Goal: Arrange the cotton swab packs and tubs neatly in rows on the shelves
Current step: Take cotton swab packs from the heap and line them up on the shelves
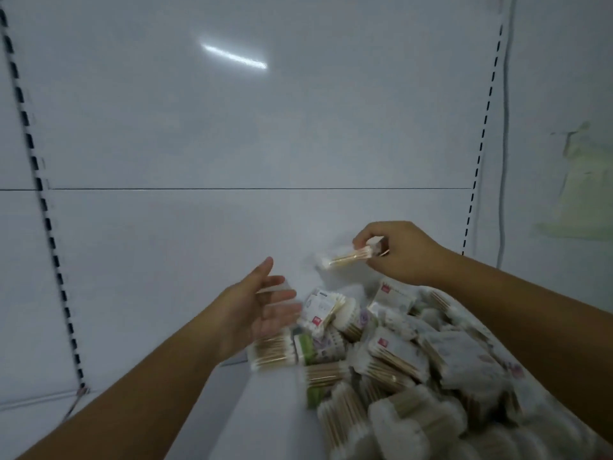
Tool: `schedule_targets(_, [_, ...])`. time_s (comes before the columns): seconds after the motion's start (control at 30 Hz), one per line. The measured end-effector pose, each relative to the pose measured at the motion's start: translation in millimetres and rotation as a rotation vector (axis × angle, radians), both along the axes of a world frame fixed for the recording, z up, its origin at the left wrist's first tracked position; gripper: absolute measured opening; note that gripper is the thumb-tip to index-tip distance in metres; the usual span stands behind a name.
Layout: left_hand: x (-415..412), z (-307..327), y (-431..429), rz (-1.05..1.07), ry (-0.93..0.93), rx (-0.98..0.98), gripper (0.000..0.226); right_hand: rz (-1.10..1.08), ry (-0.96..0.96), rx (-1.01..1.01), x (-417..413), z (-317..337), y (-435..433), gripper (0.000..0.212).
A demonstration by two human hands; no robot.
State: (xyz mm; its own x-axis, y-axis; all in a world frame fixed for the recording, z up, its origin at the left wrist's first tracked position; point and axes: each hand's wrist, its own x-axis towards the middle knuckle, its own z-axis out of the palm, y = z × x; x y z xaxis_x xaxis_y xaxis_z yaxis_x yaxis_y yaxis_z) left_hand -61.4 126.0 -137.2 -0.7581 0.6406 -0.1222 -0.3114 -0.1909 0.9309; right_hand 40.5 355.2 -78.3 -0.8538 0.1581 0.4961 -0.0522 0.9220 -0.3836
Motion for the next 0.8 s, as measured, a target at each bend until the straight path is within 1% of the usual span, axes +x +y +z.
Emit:
schedule_targets(0.03, [2, -4, 1, -0.090, -0.111, 0.053, 0.050, 0.110, 0.015, -0.004, -3, -5, -10, 0.035])
schedule_targets(0.07, [4, -9, 0, -0.171, -0.161, 0.105, 0.052, 0.190, 0.025, 0.036, -6, -10, -20, 0.035])
schedule_targets(0.13, [6, -17, -2, -0.248, -0.164, 0.188, 0.047, 0.287, 0.049, 0.199, -12, -19, -36, 0.031])
schedule_targets(0.17, [5, -21, -5, -0.242, -0.140, 0.209, 0.044, 0.312, 0.064, 0.257, -16, -22, -43, 0.029])
schedule_targets(0.23, [5, -30, -7, -0.170, -0.089, 0.256, 0.041, 0.300, 0.068, 0.251, -22, -26, -45, 0.035])
schedule_targets(0.3, [3, -41, -11, -0.064, -0.063, 0.321, 0.042, 0.182, 0.041, 0.154, -30, -33, -43, 0.042])
schedule_targets(0.33, [1, -46, -13, -0.014, -0.069, 0.348, 0.043, 0.065, -0.026, 0.140, -35, -36, -41, 0.039])
schedule_targets(0.37, [0, -50, -16, 0.028, -0.076, 0.360, 0.044, -0.059, -0.116, 0.172, -40, -39, -39, 0.036])
schedule_targets(0.4, [-1, -55, -18, 0.062, -0.078, 0.351, 0.043, -0.162, -0.226, 0.222, -45, -44, -38, 0.038])
schedule_targets(0.47, [-3, -62, -21, 0.117, -0.053, 0.272, 0.037, -0.277, -0.392, 0.276, -53, -55, -38, 0.042])
schedule_targets(0.53, [-4, -66, -22, 0.140, -0.017, 0.211, 0.035, -0.320, -0.401, 0.297, -59, -61, -41, 0.038])
schedule_targets(0.6, [-7, -66, -23, 0.136, 0.000, 0.203, 0.035, -0.327, -0.336, 0.322, -63, -61, -43, 0.037])
schedule_targets(0.63, [-10, -67, -25, 0.135, 0.010, 0.204, 0.035, -0.308, -0.293, 0.287, -63, -59, -44, 0.035])
schedule_targets(0.67, [-12, -67, -26, 0.134, 0.019, 0.207, 0.035, -0.286, -0.238, 0.206, -64, -55, -44, 0.030])
schedule_targets(0.7, [-15, -68, -27, 0.138, 0.025, 0.208, 0.034, -0.261, -0.171, 0.074, -64, -52, -45, 0.025])
schedule_targets(0.73, [-16, -69, -27, 0.139, 0.027, 0.209, 0.034, -0.236, -0.101, -0.122, -64, -49, -45, 0.021])
schedule_targets(0.77, [-17, -70, -28, 0.142, 0.022, 0.212, 0.034, -0.189, -0.045, -0.403, -62, -45, -47, 0.019])
schedule_targets(0.8, [-17, -72, -28, 0.146, 0.018, 0.222, 0.034, -0.109, -0.025, -0.732, -60, -41, -52, 0.015])
